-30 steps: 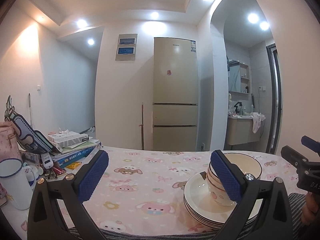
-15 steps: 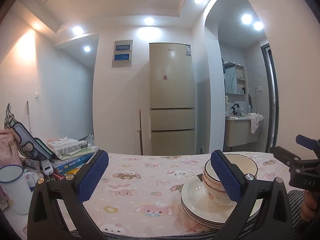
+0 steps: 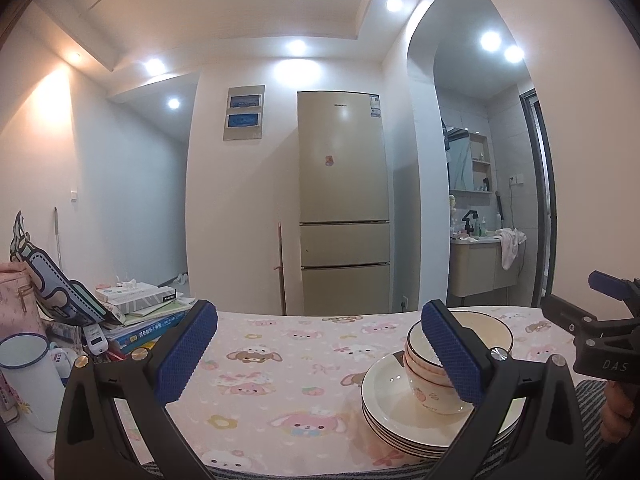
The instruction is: Organize plates and bowls
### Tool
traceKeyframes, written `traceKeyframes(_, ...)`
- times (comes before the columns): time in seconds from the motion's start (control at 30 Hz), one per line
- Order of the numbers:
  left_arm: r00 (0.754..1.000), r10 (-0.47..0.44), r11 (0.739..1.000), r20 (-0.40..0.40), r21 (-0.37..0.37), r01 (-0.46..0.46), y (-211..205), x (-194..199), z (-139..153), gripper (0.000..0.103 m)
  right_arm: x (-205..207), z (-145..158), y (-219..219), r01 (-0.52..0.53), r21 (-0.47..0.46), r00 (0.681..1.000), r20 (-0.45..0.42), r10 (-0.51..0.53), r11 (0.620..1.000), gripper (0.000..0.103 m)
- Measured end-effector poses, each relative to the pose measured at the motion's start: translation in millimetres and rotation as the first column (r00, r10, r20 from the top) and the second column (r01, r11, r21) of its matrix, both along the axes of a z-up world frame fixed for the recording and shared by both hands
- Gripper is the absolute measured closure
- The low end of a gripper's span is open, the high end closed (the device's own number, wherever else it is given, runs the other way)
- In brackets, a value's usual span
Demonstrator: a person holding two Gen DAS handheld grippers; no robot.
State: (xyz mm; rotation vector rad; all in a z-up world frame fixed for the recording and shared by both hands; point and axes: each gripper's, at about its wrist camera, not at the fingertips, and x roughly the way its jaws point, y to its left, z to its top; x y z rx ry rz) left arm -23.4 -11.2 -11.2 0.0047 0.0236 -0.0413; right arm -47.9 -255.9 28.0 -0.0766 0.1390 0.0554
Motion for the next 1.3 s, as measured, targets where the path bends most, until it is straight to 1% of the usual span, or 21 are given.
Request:
traceKeyframes(0.17,1.000,0.000,1.000,-0.005,0.012,0.001,-3.1,1.1,0.1,0.000,0.8,1.2,-0.4,-0.003,-0.001,1.000,-0.006,0.003,1.000,0.000)
traceKeyframes(0.97,1.000,0.001,1.000,-0.026,0.022,-0.001,-5.3,5.1,-2.2,0.000,4.1,-1.8,1.9,-0.003,-0.002,1.000,-0.014,0.003,1.000,0.000)
traceKeyframes(1.17,1.000,0.001,0.999,-0.014,0.039,0.000,-6.3,3.6,-3.6,0.000,5.4,-1.9,2.1,-0.007,0.001,0.999,-0.033,0.007,1.000,0.000)
traceKeyframes(1.3,1.000,0.000,0.999,-0.027,0.035,0.001,-5.5,5.2,-4.7,0.000,4.7,-1.1,2.3,-0.007,-0.001,1.000,-0.029,0.006,1.000,0.000)
